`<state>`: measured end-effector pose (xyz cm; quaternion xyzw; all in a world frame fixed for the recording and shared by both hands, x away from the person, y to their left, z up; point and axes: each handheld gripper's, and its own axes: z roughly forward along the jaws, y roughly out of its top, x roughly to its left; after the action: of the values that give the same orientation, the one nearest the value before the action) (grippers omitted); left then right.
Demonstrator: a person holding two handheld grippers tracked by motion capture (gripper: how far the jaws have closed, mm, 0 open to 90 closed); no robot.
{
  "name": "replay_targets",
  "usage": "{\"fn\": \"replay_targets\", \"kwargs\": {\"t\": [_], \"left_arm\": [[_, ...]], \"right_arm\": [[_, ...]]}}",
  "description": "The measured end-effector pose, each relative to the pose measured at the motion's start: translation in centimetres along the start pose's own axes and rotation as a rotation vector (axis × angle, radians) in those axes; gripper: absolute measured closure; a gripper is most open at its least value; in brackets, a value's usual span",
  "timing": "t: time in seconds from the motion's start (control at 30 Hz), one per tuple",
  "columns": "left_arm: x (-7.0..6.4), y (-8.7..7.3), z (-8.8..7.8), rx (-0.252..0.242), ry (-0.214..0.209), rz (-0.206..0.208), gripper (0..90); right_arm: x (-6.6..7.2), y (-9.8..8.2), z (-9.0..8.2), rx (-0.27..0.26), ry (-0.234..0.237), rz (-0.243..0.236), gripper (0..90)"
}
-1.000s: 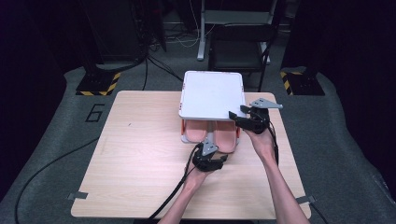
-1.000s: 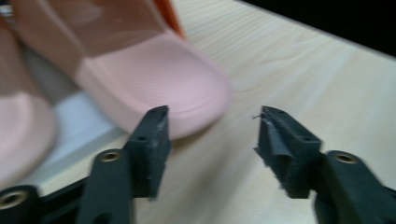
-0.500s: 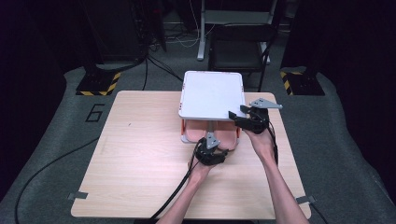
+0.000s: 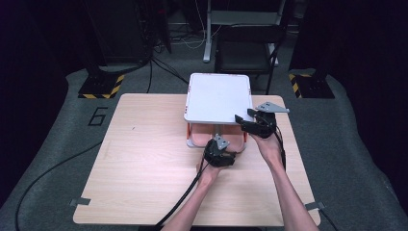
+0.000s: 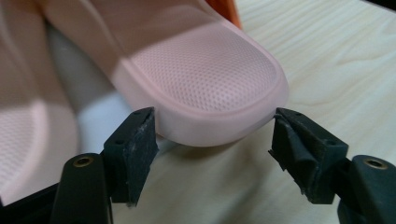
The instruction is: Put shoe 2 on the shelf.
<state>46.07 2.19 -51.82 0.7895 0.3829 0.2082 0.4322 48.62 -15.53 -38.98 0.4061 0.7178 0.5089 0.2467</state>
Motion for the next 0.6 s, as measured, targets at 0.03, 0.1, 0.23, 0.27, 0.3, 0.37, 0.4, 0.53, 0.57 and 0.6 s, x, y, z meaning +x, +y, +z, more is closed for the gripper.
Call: {"fn": "replay_targets", "kwargs": {"t": [0.03, 0.1, 0.23, 0.27, 0.3, 0.37, 0.4, 0.53, 0.57, 0.6], "left_arm": [[0.2, 0.1, 0.1, 0.006, 0.0, 0.002, 31.9], [0.5, 0.2, 0.4, 0.01, -0.001, -0.014, 32.2], [1.0, 0.4, 0.9, 0.007, 0.002, -0.029, 32.5], [1.1, 0.4, 1.0, 0.003, 0.007, -0.031, 32.5], [1.1, 0.5, 1.1, 0.005, 0.005, -0.042, 32.5], [1.2, 0.5, 1.2, 0.0, 0.001, -0.032, 32.4], [1.2, 0.5, 1.3, -0.001, -0.001, -0.032, 32.2], [1.0, 0.5, 1.2, 0.005, 0.001, -0.036, 32.5], [1.0, 0.5, 1.1, 0.007, -0.003, -0.031, 32.5], [0.9, 0.4, 1.0, 0.003, -0.011, -0.021, 32.2]], "right_arm": [[0.0, 0.0, 0.0, -0.001, 0.0, 0.002, 37.5], [0.0, 0.0, 0.1, -0.003, -0.001, 0.005, 37.5], [0.0, 0.1, 0.1, 0.004, -0.007, 0.006, 37.4], [0.0, 0.1, 0.1, 0.008, -0.007, 0.005, 37.4], [0.0, 0.1, 0.0, 0.007, -0.006, 0.003, 37.4], [-0.1, 0.1, 0.0, 0.005, 0.001, 0.004, 37.4], [-0.1, 0.1, 0.1, 0.003, 0.003, 0.004, 37.4], [-0.1, 0.0, 0.1, 0.002, 0.002, 0.007, 37.4], [-0.1, 0.0, 0.1, 0.001, 0.001, 0.008, 37.3], [-0.1, 0.0, 0.0, 0.0, 0.001, 0.009, 37.2]]}}
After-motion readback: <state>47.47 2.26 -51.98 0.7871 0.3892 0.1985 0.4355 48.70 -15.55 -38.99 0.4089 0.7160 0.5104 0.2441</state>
